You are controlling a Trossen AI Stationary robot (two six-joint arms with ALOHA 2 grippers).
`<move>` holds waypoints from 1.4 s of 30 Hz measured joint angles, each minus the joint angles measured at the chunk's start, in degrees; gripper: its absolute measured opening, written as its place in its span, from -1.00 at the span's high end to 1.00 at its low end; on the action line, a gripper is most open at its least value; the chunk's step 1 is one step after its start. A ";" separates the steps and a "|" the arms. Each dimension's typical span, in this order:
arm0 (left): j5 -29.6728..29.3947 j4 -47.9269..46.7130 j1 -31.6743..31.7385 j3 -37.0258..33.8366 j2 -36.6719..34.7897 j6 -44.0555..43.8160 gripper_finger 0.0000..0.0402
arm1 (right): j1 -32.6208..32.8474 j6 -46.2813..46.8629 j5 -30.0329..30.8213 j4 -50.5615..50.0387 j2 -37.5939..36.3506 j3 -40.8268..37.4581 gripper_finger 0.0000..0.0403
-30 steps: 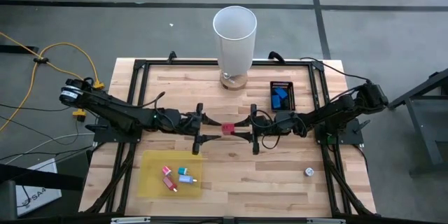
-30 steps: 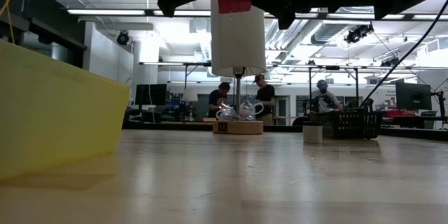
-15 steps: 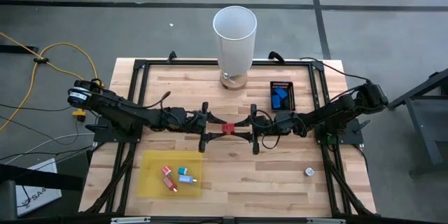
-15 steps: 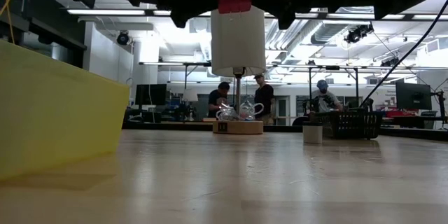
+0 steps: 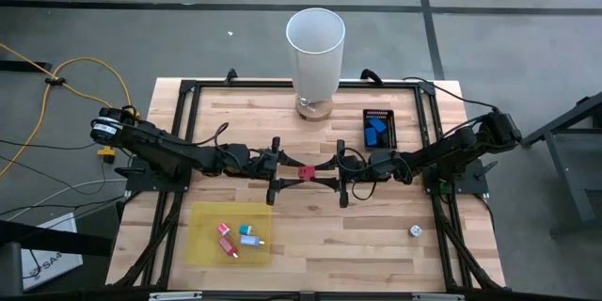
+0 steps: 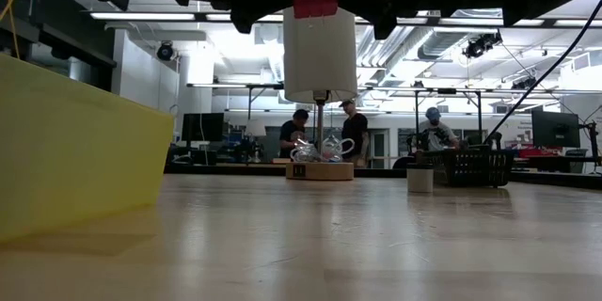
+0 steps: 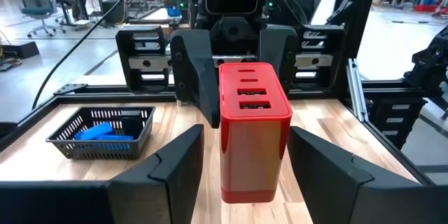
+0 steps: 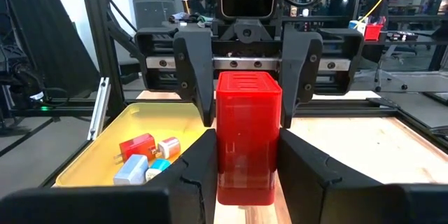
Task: Pick & Place Office items
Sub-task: Put the red charger adapter into the yellow bin
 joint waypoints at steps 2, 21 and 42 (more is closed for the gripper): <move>0.00 -0.01 0.00 0.00 0.00 -0.01 0.01 | 0.00 0.00 0.00 0.00 0.00 0.00 0.45; -0.19 0.07 -0.02 0.00 0.00 -0.41 0.44 | 0.00 0.11 0.04 0.00 0.00 -0.04 0.46; -0.16 0.09 0.00 0.02 0.00 -0.42 0.42 | -0.02 0.05 -0.30 0.04 0.00 -0.04 0.31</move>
